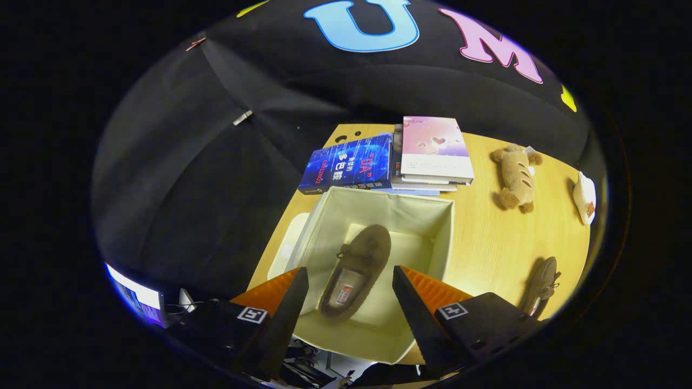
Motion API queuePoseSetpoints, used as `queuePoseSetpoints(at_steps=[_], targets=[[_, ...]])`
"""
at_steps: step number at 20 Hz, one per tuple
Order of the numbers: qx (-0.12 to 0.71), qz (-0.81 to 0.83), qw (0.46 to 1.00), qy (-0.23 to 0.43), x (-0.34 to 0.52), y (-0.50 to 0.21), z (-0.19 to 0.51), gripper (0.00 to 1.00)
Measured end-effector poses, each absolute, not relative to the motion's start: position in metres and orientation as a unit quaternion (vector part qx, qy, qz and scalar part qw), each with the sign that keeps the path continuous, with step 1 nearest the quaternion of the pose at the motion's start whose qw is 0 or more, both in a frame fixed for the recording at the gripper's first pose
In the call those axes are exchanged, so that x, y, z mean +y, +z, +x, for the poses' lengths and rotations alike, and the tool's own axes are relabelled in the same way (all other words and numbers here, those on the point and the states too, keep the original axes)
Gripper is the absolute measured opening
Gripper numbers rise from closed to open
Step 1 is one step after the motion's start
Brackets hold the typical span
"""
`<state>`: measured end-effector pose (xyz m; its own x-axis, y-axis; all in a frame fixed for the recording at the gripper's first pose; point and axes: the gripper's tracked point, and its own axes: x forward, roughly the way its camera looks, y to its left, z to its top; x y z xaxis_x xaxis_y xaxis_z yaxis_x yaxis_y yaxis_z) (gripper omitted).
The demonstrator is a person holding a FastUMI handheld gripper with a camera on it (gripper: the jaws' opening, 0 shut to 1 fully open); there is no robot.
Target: Open the storage box then place both shoes into the box .Put the left shoe in first, then the right shoe, with the right side of both shoes facing outward in a uniform manner.
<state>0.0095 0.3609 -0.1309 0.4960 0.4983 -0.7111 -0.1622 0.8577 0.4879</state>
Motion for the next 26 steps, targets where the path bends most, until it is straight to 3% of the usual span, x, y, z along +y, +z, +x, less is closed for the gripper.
queuePoseSetpoints(at_steps=[7, 15, 21, 26], targets=[[0.403, 0.084, 0.892, 0.187, 0.231, -0.135, -0.022, 0.99], [0.461, 0.032, 0.883, 0.075, 0.066, -0.219, -0.082, 0.98], [0.519, 0.037, 0.854, 0.002, -0.005, -0.304, -0.136, 0.98], [0.530, 0.043, 0.847, -0.014, -0.033, -0.362, -0.120, 0.97]])
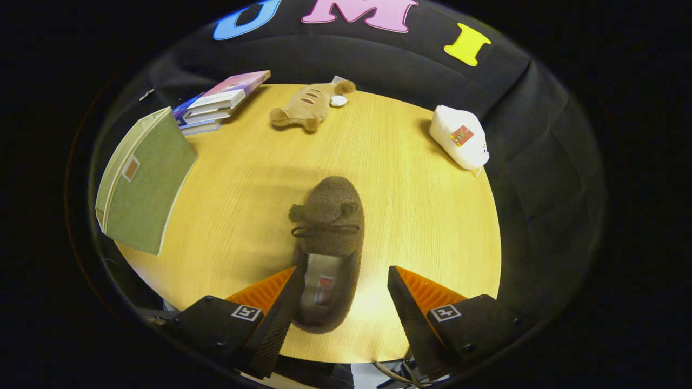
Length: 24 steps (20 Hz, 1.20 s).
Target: Open the storage box then place both shoes into the box .Put the left shoe in first, then the right shoe, with the right side of both shoes facing outward in a uniform manner.
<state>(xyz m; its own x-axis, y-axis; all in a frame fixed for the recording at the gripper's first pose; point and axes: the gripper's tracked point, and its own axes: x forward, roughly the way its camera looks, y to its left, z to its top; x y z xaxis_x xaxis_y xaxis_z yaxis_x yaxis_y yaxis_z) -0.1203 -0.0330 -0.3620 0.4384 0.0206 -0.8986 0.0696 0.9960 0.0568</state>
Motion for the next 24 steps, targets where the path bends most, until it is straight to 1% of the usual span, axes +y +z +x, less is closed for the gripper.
queuePoseSetpoints(at_steps=[1, 4, 5, 7, 8, 11, 12, 14, 17, 24], targets=[[0.528, 0.043, 0.848, -0.012, -0.032, -0.370, -0.114, 0.96], [0.526, 0.024, 0.850, 0.002, -0.031, -0.391, -0.096, 0.84], [0.524, 0.021, 0.852, 0.005, -0.029, -0.395, -0.091, 0.83], [0.518, 0.026, 0.855, 0.008, -0.023, -0.400, -0.083, 0.71], [0.515, 0.021, 0.857, 0.002, -0.025, -0.400, -0.080, 0.54], [0.510, 0.009, 0.860, -0.022, -0.034, -0.403, -0.074, 0.28], [0.509, 0.014, 0.860, -0.030, -0.036, -0.401, -0.074, 0.15], [0.507, 0.026, 0.861, -0.036, -0.037, -0.390, -0.076, 0.10], [0.490, 0.037, 0.870, -0.030, -0.029, -0.353, -0.073, 0.10], [0.427, 0.063, 0.902, 0.022, 0.031, -0.226, -0.039, 0.09]])
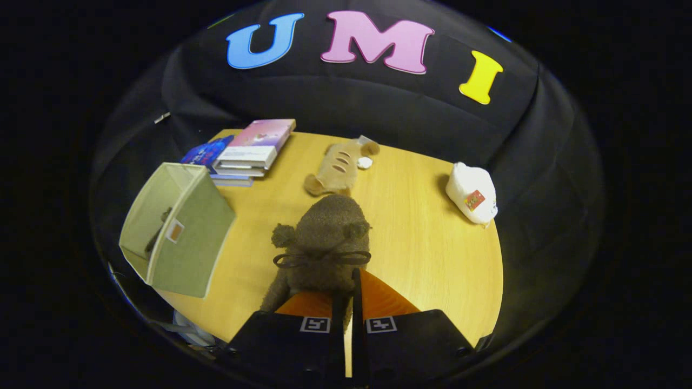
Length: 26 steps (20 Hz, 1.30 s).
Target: Open the storage box then place both shoes into the box .Put the left shoe in first, then the right shoe, with the right side of both shoes facing outward in a uniform manner.
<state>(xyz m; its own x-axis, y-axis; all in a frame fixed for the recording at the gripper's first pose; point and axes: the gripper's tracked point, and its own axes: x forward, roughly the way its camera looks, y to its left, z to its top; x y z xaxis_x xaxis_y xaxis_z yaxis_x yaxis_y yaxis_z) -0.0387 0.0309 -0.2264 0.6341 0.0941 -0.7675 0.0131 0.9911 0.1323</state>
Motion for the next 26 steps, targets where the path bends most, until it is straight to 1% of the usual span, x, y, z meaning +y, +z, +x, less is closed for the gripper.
queuePoseSetpoints(at_steps=[5, 11, 13, 18, 23, 25, 26], targets=[[0.407, 0.106, 0.905, 0.068, 0.098, -0.158, -0.007, 0.09], [0.405, 0.139, 0.894, 0.137, 0.206, -0.115, 0.018, 0.09], [0.414, 0.135, 0.888, 0.149, 0.238, -0.113, 0.021, 0.09], [0.440, 0.085, 0.881, 0.152, 0.291, -0.126, 0.021, 0.09], [0.473, 0.066, 0.869, 0.129, 0.311, -0.153, 0.018, 0.09], [0.486, 0.087, 0.857, 0.147, 0.330, -0.157, 0.009, 0.15], [0.487, 0.089, 0.856, 0.151, 0.331, -0.157, 0.007, 0.31]])
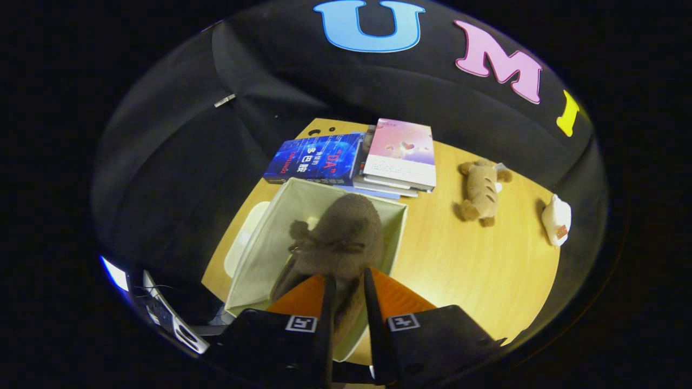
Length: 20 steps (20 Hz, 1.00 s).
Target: Open the storage box then place both shoes into the box .Put the left shoe in first, then the right shoe, with the right side of both shoes facing outward in a uniform manner.
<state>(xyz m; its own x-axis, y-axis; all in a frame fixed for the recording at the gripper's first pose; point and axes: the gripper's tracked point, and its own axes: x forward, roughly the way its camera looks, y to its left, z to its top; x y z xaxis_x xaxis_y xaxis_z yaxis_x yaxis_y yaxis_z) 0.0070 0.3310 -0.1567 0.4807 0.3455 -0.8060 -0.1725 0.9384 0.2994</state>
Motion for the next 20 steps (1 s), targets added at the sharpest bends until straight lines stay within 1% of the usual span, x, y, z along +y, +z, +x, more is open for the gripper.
queuePoseSetpoints(at_steps=[4, 5, 10, 13, 17, 20], targets=[[0.474, 0.075, 0.863, 0.158, 0.332, -0.150, 0.008, 0.98], [0.474, 0.076, 0.863, 0.159, 0.334, -0.150, 0.007, 1.00], [0.467, 0.074, 0.866, 0.164, 0.333, -0.148, 0.006, 1.00], [0.442, 0.086, 0.876, 0.173, 0.330, -0.135, 0.006, 1.00], [0.395, 0.079, 0.902, 0.156, 0.290, -0.119, 0.013, 1.00], [0.369, 0.067, 0.919, 0.124, 0.239, -0.120, 0.023, 0.99]])
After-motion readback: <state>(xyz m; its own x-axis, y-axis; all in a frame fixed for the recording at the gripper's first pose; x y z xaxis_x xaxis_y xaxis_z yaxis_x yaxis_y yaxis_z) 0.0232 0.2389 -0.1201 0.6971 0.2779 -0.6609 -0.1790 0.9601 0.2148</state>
